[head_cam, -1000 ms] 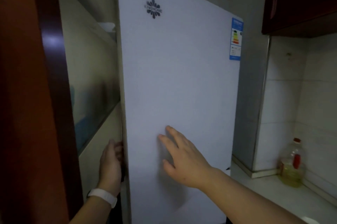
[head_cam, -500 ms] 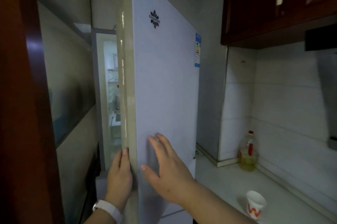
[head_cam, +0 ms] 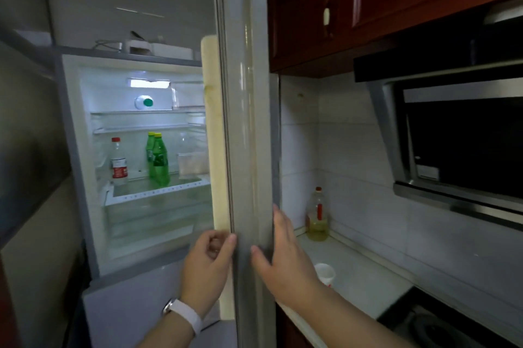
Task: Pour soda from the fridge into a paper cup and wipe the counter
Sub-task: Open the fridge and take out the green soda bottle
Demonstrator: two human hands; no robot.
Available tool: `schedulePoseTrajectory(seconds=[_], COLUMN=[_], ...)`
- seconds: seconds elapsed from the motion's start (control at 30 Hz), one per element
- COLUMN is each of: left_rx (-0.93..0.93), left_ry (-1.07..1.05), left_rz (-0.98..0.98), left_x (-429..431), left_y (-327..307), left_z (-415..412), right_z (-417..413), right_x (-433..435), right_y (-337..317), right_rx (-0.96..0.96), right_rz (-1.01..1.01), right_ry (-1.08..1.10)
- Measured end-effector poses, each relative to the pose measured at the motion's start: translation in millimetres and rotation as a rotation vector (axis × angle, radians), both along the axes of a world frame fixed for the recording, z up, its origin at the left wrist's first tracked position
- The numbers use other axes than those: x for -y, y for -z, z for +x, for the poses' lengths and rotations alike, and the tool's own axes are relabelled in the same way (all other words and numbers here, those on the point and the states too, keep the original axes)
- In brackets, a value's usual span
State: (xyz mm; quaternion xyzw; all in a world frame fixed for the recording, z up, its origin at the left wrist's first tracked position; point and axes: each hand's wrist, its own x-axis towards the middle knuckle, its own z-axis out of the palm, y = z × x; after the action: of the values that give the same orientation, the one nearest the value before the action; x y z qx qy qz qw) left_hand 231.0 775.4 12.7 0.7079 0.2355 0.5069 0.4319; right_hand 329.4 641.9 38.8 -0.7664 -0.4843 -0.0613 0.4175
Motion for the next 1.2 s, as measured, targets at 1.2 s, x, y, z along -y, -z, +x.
schedulePoseTrajectory(seconds=[1.2], left_rx=[-0.153], left_ry=[0.564], left_rz=[0.339], left_x=[34], left_y=[-8], left_z=[269], right_z=[206], right_x=[54], right_y=[-10], right_rx=[-0.348], right_rz=[0.206], right_ry=[0.507])
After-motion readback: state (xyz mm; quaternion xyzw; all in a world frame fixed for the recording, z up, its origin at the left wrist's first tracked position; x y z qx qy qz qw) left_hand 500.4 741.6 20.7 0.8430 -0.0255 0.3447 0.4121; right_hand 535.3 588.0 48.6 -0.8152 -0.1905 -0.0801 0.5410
